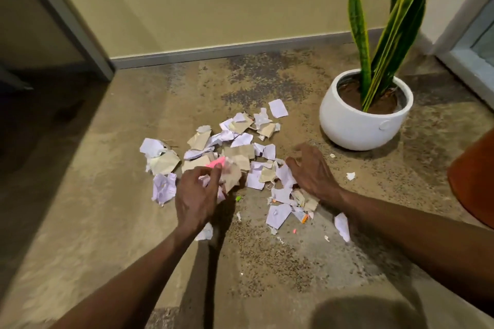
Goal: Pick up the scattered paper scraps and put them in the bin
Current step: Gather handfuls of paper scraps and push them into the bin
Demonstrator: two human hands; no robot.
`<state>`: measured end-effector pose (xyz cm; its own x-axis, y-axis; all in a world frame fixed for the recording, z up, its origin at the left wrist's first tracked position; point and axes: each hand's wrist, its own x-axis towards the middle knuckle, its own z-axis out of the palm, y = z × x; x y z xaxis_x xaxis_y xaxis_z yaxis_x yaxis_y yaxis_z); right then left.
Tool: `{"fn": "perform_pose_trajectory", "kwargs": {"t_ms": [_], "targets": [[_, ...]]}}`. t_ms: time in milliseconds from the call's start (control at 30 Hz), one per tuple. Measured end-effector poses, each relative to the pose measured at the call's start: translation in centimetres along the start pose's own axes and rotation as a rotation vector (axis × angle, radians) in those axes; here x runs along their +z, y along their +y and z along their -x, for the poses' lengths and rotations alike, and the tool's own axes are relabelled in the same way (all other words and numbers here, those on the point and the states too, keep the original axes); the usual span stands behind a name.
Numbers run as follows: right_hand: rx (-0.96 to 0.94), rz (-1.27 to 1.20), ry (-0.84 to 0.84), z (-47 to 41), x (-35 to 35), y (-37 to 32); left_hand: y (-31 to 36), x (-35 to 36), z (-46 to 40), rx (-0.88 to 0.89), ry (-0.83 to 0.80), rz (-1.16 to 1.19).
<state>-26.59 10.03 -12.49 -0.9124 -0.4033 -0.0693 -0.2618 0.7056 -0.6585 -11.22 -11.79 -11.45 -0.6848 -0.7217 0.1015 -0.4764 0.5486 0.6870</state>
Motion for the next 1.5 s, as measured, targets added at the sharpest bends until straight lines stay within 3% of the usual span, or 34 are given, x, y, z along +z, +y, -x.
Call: {"fn": "perform_pose_trajectory", "kwargs": {"t_ms": [100, 200, 333, 433, 633, 733, 833, 900, 1033, 1200, 1300, 1400, 1500], "targets": [[-0.012, 0.004, 0.013, -3.7, -0.6, -0.1, -1.2, -0.9, -2.9, 0.015, 0.119, 0.021], [0.012, 0.068, -0.063, -8.0, -1.1, -0.8, -4.3, -2.0, -7.4, 0.013, 0.156, -0.121], [0.081, 0.056, -0.133, -13.3, -0.8, -1.7, -6.4, -3.7, -12.2, -0.226, -0.112, -0.274], [0.174, 0.052, -0.189, -16.2, 0.4, -2.0, -7.7, -3.3, -14.1, -0.326, -0.358, -0.228], [0.241, 0.094, -0.250, -21.2, 4.0, -4.6, -9.6, -0.9, -15.7, -0.409, -0.470, -0.266], [0.079, 0.196, -0.384, -22.1, 6.3, -6.4, -9.0, -0.6, -15.7, -0.346, -0.459, -0.301], [-0.073, 0.373, -0.534, -20.4, 8.0, -7.7, -9.8, -0.4, -15.6, -0.134, -0.438, -0.329], [-0.133, 0.430, -0.566, -18.7, 8.3, -7.8, -9.9, -0.5, -14.7, 0.042, -0.392, -0.350], [-0.317, 0.514, -0.598, -15.0, 7.5, -6.7, -7.9, -0.4, -10.5, 0.139, -0.311, -0.167], [-0.393, 0.524, -0.653, -9.7, 5.7, -6.6, -5.2, -1.1, -5.9, 0.260, -0.486, -0.160], [-0.420, 0.593, -0.737, -7.2, 4.3, -6.8, -4.5, -1.5, -2.9, 0.300, -0.565, -0.342], [-0.523, 0.701, -0.677, -4.9, 3.3, -6.1, -4.4, -1.2, -0.4, 0.378, -0.561, -0.500], [-0.622, 0.597, -0.531, -2.6, 3.6, -4.5, -3.6, -0.8, 1.1, 0.477, -0.447, -0.484]]}}
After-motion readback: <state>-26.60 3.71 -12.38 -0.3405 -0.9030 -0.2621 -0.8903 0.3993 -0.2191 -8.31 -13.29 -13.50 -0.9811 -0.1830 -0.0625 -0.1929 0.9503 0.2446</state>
